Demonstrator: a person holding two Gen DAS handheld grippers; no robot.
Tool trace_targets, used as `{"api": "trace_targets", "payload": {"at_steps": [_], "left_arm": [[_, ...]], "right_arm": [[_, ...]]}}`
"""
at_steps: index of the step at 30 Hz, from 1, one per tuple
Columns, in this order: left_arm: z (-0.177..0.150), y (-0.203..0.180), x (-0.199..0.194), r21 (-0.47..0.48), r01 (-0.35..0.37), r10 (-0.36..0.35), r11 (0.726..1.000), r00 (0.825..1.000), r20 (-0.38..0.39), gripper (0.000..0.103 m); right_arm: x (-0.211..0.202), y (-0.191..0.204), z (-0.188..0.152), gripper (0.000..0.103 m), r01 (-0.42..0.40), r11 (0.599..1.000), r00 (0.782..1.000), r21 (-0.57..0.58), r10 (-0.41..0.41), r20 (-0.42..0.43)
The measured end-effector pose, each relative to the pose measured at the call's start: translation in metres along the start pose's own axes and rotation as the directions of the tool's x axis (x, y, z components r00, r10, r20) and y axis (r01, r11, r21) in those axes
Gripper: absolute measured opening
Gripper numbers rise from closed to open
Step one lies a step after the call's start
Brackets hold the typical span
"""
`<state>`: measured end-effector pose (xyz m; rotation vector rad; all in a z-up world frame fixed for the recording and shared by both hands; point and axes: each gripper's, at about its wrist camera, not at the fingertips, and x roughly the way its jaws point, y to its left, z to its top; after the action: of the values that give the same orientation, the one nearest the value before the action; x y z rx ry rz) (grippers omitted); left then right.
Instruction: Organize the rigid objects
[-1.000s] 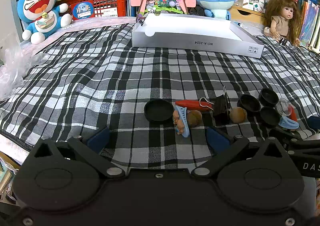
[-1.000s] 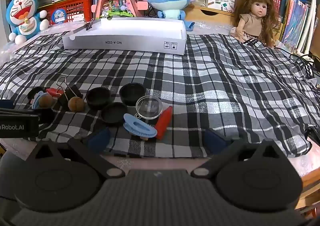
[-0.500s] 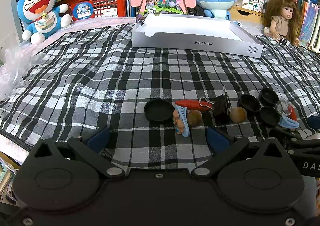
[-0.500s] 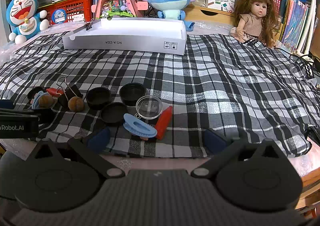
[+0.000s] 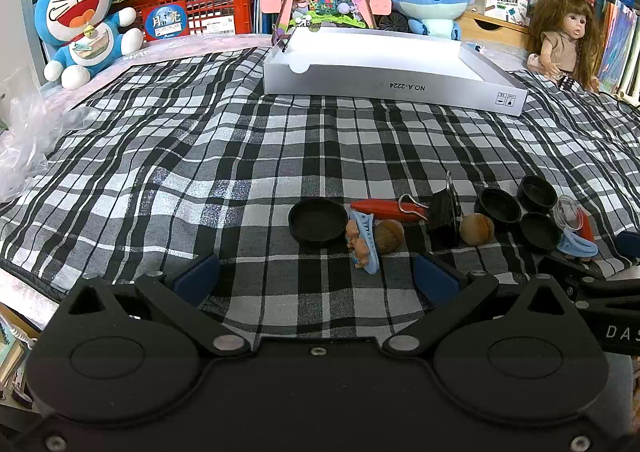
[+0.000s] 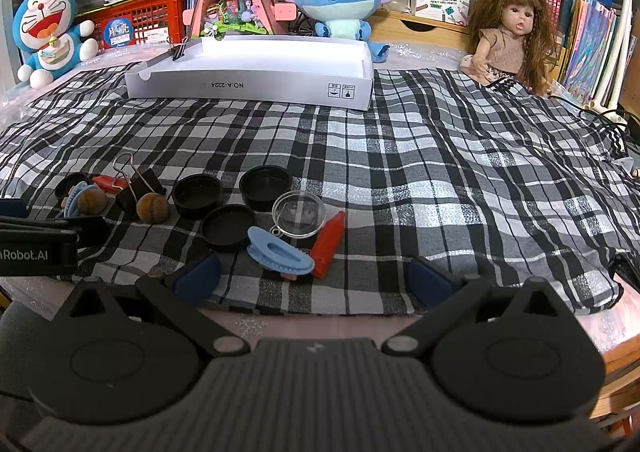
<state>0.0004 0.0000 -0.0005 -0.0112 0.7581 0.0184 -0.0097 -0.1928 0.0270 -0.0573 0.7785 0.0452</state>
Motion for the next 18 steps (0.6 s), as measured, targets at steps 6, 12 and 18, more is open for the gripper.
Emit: {"api": "trace_targets", "payload": {"at_steps": [6, 12, 18], "left_arm": [[0.0, 0.0, 0.0, 0.0, 0.0, 0.0, 1.0, 1.0, 0.0, 0.103], [0.0006, 0.0016, 0.0019, 0.005, 0.005, -0.005, 1.0, 1.0, 0.012, 0.103], [-0.0046, 0.0013, -0.0037, 0.017, 0.017, -0.017, 1.0, 1.0, 0.026, 0.103]], "right_arm": [[-0.0001, 0.0, 0.0001, 0.103, 0.0, 1.0, 1.0, 0.001, 0.0, 0.0], [0.0002, 0.002, -0.001, 0.103, 0.0, 1.0, 1.0, 0.004, 0.0, 0.005], [-0.0005, -0.0018, -0.0029, 0.103, -0.006, 1.0, 1.0, 0.02, 0.005, 0.019]]}}
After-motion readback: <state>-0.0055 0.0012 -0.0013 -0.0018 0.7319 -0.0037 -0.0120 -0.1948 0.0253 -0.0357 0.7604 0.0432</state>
